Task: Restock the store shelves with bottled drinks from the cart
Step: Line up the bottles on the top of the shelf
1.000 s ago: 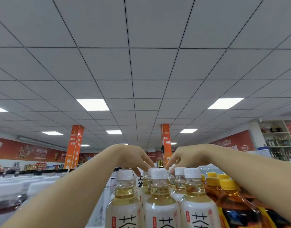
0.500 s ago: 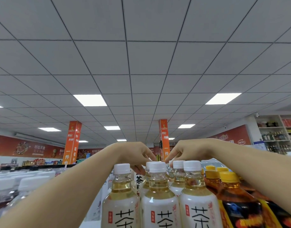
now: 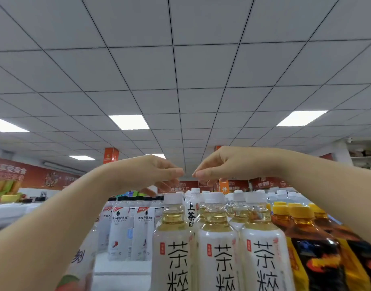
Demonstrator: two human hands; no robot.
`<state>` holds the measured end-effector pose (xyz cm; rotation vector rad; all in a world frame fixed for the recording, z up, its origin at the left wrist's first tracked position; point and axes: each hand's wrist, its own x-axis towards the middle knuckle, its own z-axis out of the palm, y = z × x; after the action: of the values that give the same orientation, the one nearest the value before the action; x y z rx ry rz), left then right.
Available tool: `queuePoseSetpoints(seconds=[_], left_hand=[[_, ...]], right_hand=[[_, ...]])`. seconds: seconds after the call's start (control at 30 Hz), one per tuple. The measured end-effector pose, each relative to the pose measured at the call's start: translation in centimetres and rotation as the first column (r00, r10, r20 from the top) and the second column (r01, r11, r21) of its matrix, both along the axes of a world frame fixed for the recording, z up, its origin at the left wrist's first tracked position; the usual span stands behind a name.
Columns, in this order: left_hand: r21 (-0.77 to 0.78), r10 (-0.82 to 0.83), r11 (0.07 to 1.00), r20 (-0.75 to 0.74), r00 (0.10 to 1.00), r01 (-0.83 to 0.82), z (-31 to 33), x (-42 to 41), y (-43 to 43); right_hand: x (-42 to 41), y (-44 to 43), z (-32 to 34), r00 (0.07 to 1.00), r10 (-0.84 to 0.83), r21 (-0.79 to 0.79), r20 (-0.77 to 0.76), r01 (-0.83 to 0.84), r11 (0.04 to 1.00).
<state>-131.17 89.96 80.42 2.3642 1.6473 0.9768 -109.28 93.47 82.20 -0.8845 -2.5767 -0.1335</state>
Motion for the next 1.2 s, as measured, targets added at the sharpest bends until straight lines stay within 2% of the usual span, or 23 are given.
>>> queuePoseSetpoints(seconds=[0.1, 0.17, 0.23, 0.37, 0.57, 0.63, 0.73, 0.83, 0.9, 0.97, 1.2], left_hand=[[-0.135, -0.064, 0.989, -0.089, 0.994, 0.052, -1.8, 0.1, -2.3], [-0.135, -0.05, 0.99, -0.145, 0.988, 0.03, -3.0, 0.6, -2.8], [-0.112, -0.036, 0.993, -0.123, 0.992, 0.022, -3.8, 1.2, -2.8], [-0.083, -0.069, 0.994, -0.042, 0.997, 0.065, -4.3, 1.4, -2.8], [-0.152, -0.11, 0.982, -0.012, 0.994, 0.107, -4.0, 1.3, -3.3], [-0.083, -0.079, 0.993, 0.002, 0.997, 0.079, -3.2, 0.8, -3.6], [0.066, 0.014, 0.998, 0.135, 0.991, -0.023, -2.3, -0.1, -2.2], [-0.043, 0.078, 0.996, 0.023, 0.997, -0.077, -2.9, -0.1, 0.2], [-0.105, 0.067, 0.992, 0.043, 0.997, -0.063, -3.3, 0.0, 1.1], [-0.106, 0.056, 0.993, 0.079, 0.995, -0.048, -3.4, 0.0, 1.5], [-0.122, -0.009, 0.992, 0.003, 1.0, 0.009, -3.3, 0.7, 2.0]], right_hand=[[-1.0, -1.8, -1.0, 0.983, -0.019, 0.032, 0.182, 0.014, 0.999], [-1.0, -2.4, -1.5, 0.98, -0.027, 0.063, 0.196, 0.015, 0.998], [-0.9, -2.7, -2.1, 0.977, -0.064, 0.104, 0.202, 0.043, 0.994], [-0.4, -2.6, -3.3, 0.979, -0.095, 0.127, 0.182, 0.072, 0.989], [-0.1, -2.1, -3.9, 0.989, -0.087, 0.115, 0.118, 0.073, 0.991], [-0.1, -2.1, -4.0, 0.991, -0.09, 0.113, 0.103, 0.078, 0.99], [-0.1, -2.3, -4.2, 0.991, -0.097, 0.121, 0.094, 0.085, 0.989], [-0.1, -2.4, -4.4, 0.991, -0.106, 0.124, 0.087, 0.095, 0.988], [-0.1, -2.4, -4.4, 0.991, -0.108, 0.119, 0.083, 0.098, 0.988], [-0.1, -2.4, -4.4, 0.99, -0.112, 0.119, 0.083, 0.102, 0.988], [-0.1, -2.3, -4.5, 0.991, -0.112, 0.109, 0.073, 0.104, 0.989]])
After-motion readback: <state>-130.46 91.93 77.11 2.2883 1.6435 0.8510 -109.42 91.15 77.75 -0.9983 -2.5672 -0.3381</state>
